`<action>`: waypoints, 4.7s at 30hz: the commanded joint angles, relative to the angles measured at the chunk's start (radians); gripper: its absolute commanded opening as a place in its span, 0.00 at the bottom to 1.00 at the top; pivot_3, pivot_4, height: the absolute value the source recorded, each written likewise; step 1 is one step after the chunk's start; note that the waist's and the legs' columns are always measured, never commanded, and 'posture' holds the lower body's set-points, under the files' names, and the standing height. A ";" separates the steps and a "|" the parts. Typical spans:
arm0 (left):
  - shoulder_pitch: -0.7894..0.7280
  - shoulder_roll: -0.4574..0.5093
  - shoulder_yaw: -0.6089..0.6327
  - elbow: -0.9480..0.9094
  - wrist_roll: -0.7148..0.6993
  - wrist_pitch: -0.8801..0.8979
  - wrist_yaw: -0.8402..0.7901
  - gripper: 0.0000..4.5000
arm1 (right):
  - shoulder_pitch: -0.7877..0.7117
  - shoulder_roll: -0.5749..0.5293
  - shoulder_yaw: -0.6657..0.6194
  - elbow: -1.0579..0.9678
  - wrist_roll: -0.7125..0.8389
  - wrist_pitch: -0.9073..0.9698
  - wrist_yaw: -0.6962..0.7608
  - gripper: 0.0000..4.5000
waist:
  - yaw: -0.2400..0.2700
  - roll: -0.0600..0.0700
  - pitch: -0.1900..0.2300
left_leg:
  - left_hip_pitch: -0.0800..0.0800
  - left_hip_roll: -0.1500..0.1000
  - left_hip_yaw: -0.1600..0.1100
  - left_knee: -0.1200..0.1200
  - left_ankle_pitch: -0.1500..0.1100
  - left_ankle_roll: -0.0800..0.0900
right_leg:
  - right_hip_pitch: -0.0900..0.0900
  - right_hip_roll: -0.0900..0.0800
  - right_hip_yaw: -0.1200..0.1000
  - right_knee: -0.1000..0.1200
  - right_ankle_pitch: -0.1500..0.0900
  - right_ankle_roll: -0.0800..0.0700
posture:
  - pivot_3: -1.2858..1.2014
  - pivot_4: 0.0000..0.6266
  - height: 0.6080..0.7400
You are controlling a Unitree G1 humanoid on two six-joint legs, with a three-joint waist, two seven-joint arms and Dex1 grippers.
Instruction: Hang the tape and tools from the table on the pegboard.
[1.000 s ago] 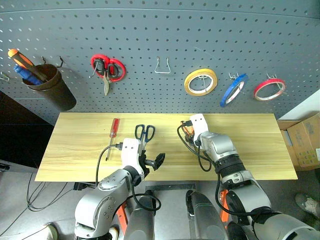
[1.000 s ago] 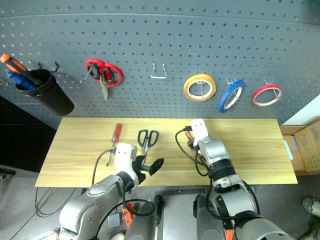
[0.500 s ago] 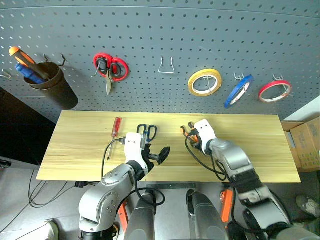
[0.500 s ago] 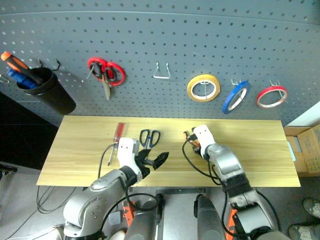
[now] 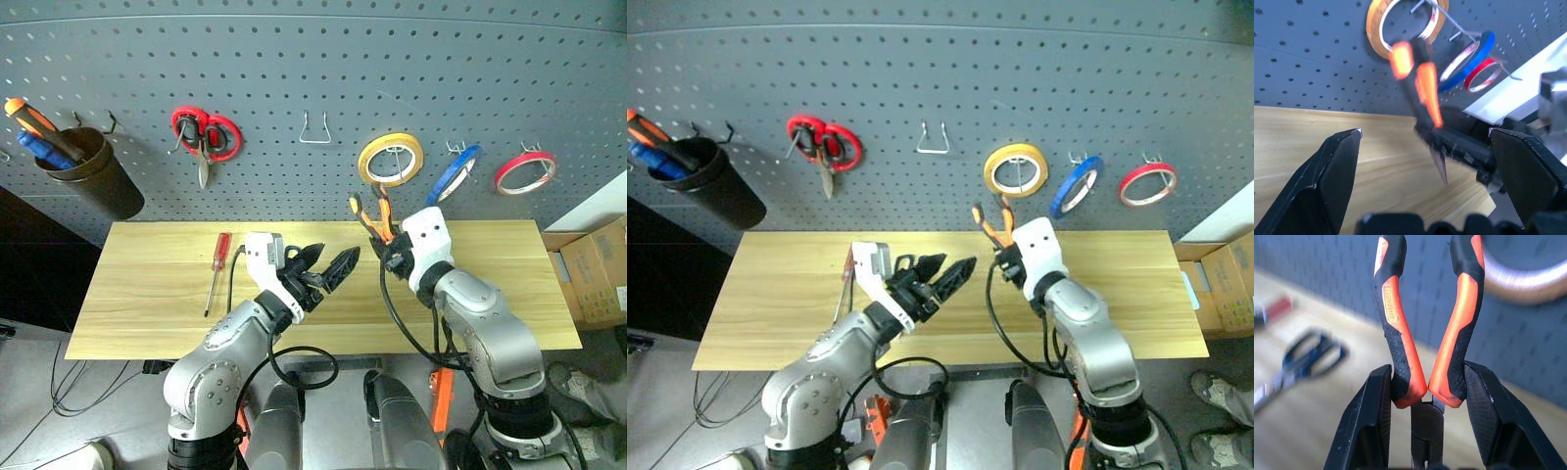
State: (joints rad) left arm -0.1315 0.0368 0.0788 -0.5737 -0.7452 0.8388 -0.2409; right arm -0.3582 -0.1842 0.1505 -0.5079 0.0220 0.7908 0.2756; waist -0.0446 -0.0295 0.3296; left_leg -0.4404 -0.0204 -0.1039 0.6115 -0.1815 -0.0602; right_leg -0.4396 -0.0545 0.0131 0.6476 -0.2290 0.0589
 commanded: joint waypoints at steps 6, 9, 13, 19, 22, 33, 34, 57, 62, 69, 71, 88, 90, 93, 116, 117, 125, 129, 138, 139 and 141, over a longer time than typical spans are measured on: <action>0.035 0.014 0.051 -0.099 -0.176 0.000 0.054 1.00 | -0.097 0.014 0.019 0.020 -0.041 -0.261 -0.036 0.39 | 0.003 0.000 0.000 | 0.000 0.000 0.000 0.000 0.000 0.000 | 0.000 0.000 0.000 0.001 0.002 -0.004 | 0.51 0.47 1.00; 0.057 0.019 0.052 -0.123 -0.213 -0.008 0.088 1.00 | -0.098 0.005 0.033 0.036 -0.055 -0.340 -0.029 0.39 | 0.006 0.000 0.000 | 0.000 0.000 0.000 0.000 0.000 0.000 | 0.000 0.000 0.000 0.002 0.003 -0.004 | 0.52 0.48 1.00; 0.061 0.018 0.052 -0.132 -0.253 -0.026 0.129 1.00 | -0.126 0.014 0.039 0.082 -0.078 -0.444 -0.048 0.39 | 0.012 0.000 0.000 | 0.001 0.000 0.000 0.001 0.000 0.000 | 0.000 0.000 0.000 0.002 0.003 -0.005 | 0.52 0.47 1.00; 0.029 0.033 0.034 -0.112 -0.284 -0.051 0.149 1.00 | -0.361 0.109 0.031 0.392 -0.126 -0.652 -0.138 0.39 | 0.007 0.000 0.000 | 0.004 0.001 0.003 0.002 0.002 0.000 | 0.001 0.000 0.001 0.006 0.003 -0.005 | 0.52 0.48 1.00; 0.003 0.038 0.031 -0.094 -0.283 -0.069 0.159 1.00 | -0.470 0.149 0.010 0.571 -0.134 -0.763 -0.186 0.39 | 0.012 0.000 0.000 | 0.006 0.001 0.002 0.002 0.003 -0.002 | 0.001 0.001 0.001 0.010 0.003 -0.006 | 0.53 0.47 1.00; 0.010 0.056 0.009 -0.089 -0.284 -0.107 0.171 1.00 | -0.631 0.225 -0.027 0.839 -0.131 -0.976 -0.294 0.39 | 0.017 -0.001 0.000 | 0.005 0.000 0.001 0.002 0.004 -0.002 | 0.001 0.000 0.002 0.011 0.005 -0.009 | 0.54 0.48 1.00; 0.011 0.057 0.007 -0.089 -0.283 -0.108 0.171 1.00 | -0.641 0.231 -0.028 0.852 -0.132 -0.986 -0.299 0.39 | 0.017 -0.001 0.000 | 0.005 0.000 0.001 0.002 0.004 -0.002 | 0.001 0.001 0.002 0.011 0.005 -0.009 | 0.54 0.48 1.00; 0.050 0.103 0.003 -0.102 -0.304 -0.144 0.192 1.00 | -0.702 0.397 -0.030 0.930 -0.099 -1.017 -0.360 0.39 | 0.019 -0.001 0.000 | 0.005 0.000 0.000 0.002 0.004 -0.002 | -0.001 0.001 0.002 0.013 0.005 -0.010 | 0.56 0.46 1.00; 0.053 0.103 -0.003 -0.114 -0.309 -0.142 0.208 1.00 | -0.667 0.394 -0.024 1.018 -0.098 -1.068 -0.378 0.39 | 0.021 -0.001 0.000 | 0.006 0.001 0.000 0.002 0.004 -0.002 | -0.001 0.001 0.001 0.014 0.005 -0.010 | 0.57 0.46 1.00; 0.063 0.123 0.007 -0.126 -0.327 -0.143 0.219 1.00 | -0.657 0.392 -0.038 1.124 -0.089 -1.092 -0.422 0.39 | 0.027 -0.001 0.000 | 0.006 0.001 0.000 0.002 0.005 -0.003 | -0.001 0.001 0.002 0.014 0.005 -0.010 | 0.57 0.47 1.00; 0.066 0.130 0.008 -0.128 -0.333 -0.144 0.222 1.00 | -0.642 0.391 -0.032 1.131 -0.090 -1.089 -0.423 0.39 | 0.030 -0.001 0.000 | 0.006 0.000 -0.001 0.002 0.006 -0.003 | 0.000 0.001 0.001 0.015 0.005 -0.010 | 0.57 0.47 1.00; 0.069 0.147 -0.001 -0.098 -0.328 -0.164 0.201 1.00 | -0.534 0.346 0.019 1.014 -0.113 -1.017 -0.377 1.00 | 0.042 -0.001 0.000 | 0.006 0.000 -0.001 0.001 0.008 -0.001 | 0.000 0.001 0.001 0.014 0.005 -0.011 | 0.56 0.47 1.00; 0.067 0.146 -0.007 -0.093 -0.324 -0.166 0.198 1.00 | -0.497 0.327 0.026 0.952 -0.107 -0.986 -0.339 1.00 | 0.042 -0.001 0.000 | 0.006 0.000 -0.001 0.001 0.008 -0.001 | 0.000 0.001 0.001 0.014 0.005 -0.012 | 0.56 0.47 1.00; 0.065 0.147 -0.008 -0.086 -0.320 -0.169 0.193 1.00 | -0.438 0.303 0.030 0.835 -0.091 -0.913 -0.274 1.00 | 0.042 -0.001 0.000 | 0.006 0.000 -0.001 0.000 0.008 -0.001 | -0.001 0.001 0.001 0.013 0.005 -0.012 | 0.56 0.47 1.00; -0.279 0.162 -0.270 0.557 0.429 -0.178 0.272 1.00 | -0.116 -0.182 0.031 -0.050 0.361 -0.143 0.341 1.00 | 0.034 -0.002 0.000 | 0.004 -0.001 -0.001 -0.001 0.008 -0.001 | 0.000 0.000 0.000 0.009 0.002 -0.006 | 0.51 0.51 1.00; -0.292 0.155 -0.276 0.592 0.456 -0.173 0.278 1.00 | -0.108 -0.196 0.033 -0.054 0.368 -0.146 0.356 1.00 | 0.027 -0.003 0.000 | 0.004 -0.001 -0.001 -0.001 0.008 -0.001 | 0.000 0.000 0.000 0.009 0.002 -0.005 | 0.51 0.51 1.00; -0.310 0.117 -0.250 0.620 0.592 -0.061 0.353 1.00 | -0.096 -0.272 0.029 -0.052 0.427 -0.142 0.460 1.00 | 0.008 -0.003 0.000 | 0.004 0.000 -0.002 0.000 0.008 -0.001 | 0.000 0.000 -0.001 0.011 0.002 -0.005 | 0.50 0.54 1.00; -0.278 0.105 -0.222 0.514 0.605 0.002 0.357 1.00 | -0.108 -0.290 0.024 -0.035 0.433 -0.150 0.482 1.00 | 0.009 -0.003 0.000 | 0.004 0.000 -0.002 -0.001 0.008 -0.001 | 0.000 0.000 -0.001 0.011 0.002 -0.005 | 0.50 0.55 1.00; -0.180 0.072 -0.152 0.313 0.655 0.189 0.415 1.00 | -0.127 -0.304 0.025 -0.022 0.455 -0.157 0.521 1.00 | 0.010 -0.004 0.001 | 0.004 0.000 -0.002 -0.001 0.008 -0.001 | 0.000 0.000 -0.001 0.010 0.002 -0.004 | 0.52 0.57 1.00; -0.163 0.072 -0.143 0.296 0.658 0.204 0.416 1.00 | -0.128 -0.306 0.028 -0.023 0.456 -0.157 0.529 1.00 | 0.010 -0.004 0.001 | 0.004 0.000 -0.002 -0.001 0.008 -0.001 | 0.000 0.000 -0.001 0.011 0.002 -0.004 | 0.52 0.57 1.00; -0.136 0.075 -0.130 0.272 0.658 0.225 0.408 1.00 | -0.128 -0.313 0.034 -0.024 0.455 -0.161 0.544 1.00 | 0.012 -0.005 0.002 | 0.004 0.000 -0.002 -0.001 0.008 -0.001 | 0.000 0.000 -0.001 0.011 0.002 -0.004 | 0.52 0.58 1.00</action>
State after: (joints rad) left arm -0.2825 0.1130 -0.0677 -0.2446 -0.1000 1.0465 0.1651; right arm -0.4820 -0.4898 0.1859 -0.5031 0.4559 0.6511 0.8004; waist -0.0330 -0.0343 0.3315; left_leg -0.4361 -0.0205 -0.1057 0.6108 -0.1739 -0.0610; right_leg -0.4398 -0.0544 0.0119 0.6583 -0.2270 0.0544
